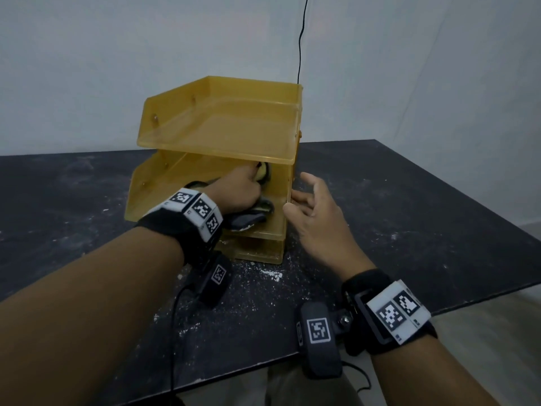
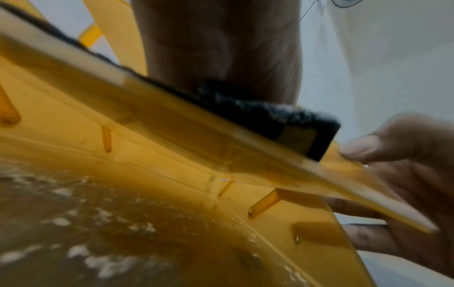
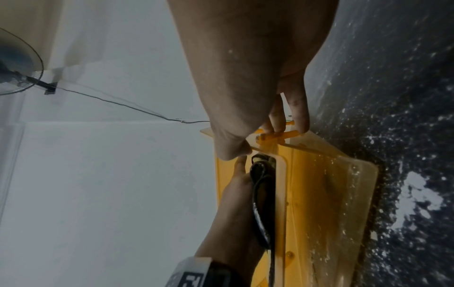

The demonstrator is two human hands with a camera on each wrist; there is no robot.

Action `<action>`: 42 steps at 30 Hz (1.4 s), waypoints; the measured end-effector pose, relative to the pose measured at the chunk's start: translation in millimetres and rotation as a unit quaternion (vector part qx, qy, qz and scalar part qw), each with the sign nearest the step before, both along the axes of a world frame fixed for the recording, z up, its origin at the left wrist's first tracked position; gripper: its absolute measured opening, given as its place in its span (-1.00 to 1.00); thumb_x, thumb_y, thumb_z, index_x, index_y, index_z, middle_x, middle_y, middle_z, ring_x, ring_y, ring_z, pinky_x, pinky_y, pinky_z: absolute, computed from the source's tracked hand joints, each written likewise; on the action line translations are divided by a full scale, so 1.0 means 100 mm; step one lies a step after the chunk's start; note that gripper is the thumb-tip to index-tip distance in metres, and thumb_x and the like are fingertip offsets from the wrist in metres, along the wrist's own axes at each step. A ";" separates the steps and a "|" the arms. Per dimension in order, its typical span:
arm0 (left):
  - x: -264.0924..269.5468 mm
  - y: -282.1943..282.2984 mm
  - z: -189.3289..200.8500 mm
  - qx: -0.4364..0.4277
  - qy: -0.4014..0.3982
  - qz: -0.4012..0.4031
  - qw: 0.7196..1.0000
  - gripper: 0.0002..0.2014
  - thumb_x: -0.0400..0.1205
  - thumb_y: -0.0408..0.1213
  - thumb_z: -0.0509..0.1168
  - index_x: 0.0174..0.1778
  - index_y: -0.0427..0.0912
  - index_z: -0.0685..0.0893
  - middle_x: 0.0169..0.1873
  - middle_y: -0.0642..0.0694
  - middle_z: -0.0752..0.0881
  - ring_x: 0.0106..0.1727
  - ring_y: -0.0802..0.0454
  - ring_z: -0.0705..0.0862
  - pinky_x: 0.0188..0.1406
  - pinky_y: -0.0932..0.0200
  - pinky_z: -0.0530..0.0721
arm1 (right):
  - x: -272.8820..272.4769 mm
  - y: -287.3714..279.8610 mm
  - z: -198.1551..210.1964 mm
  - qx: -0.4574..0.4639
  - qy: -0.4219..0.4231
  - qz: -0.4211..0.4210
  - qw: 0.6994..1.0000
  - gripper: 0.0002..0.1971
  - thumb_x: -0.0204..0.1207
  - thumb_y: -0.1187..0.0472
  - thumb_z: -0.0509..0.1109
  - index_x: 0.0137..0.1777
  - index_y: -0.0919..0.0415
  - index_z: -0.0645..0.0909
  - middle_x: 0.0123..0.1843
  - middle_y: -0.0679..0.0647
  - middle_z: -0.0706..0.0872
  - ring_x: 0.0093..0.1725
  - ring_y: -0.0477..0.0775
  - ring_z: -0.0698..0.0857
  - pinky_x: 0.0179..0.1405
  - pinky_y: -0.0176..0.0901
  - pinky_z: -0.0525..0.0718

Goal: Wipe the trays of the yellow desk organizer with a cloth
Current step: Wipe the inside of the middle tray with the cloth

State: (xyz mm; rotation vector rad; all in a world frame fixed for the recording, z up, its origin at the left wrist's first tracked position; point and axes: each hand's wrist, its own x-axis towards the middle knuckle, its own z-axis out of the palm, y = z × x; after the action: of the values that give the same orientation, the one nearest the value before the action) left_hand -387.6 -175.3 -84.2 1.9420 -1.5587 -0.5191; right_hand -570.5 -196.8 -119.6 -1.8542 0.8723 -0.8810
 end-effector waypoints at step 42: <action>-0.12 0.39 0.06 0.017 0.151 -0.146 0.977 -0.37 0.64 -0.66 0.17 0.55 0.01 0.40 0.31 -0.15 0.70 0.14 -0.25 0.76 0.05 -0.05 0.74 | -0.01 -0.04 -0.04 0.041 -0.023 0.026 0.999 -0.24 0.52 0.01 0.45 0.68 0.01 0.23 0.55 0.12 0.58 0.40 -0.05 0.67 0.41 0.15 0.68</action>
State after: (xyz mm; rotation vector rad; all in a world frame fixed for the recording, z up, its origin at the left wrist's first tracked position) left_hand -400.0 -136.6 -78.4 1.5734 -1.6473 -0.9237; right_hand -572.0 -201.1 -123.7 -1.7721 0.8166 -0.8392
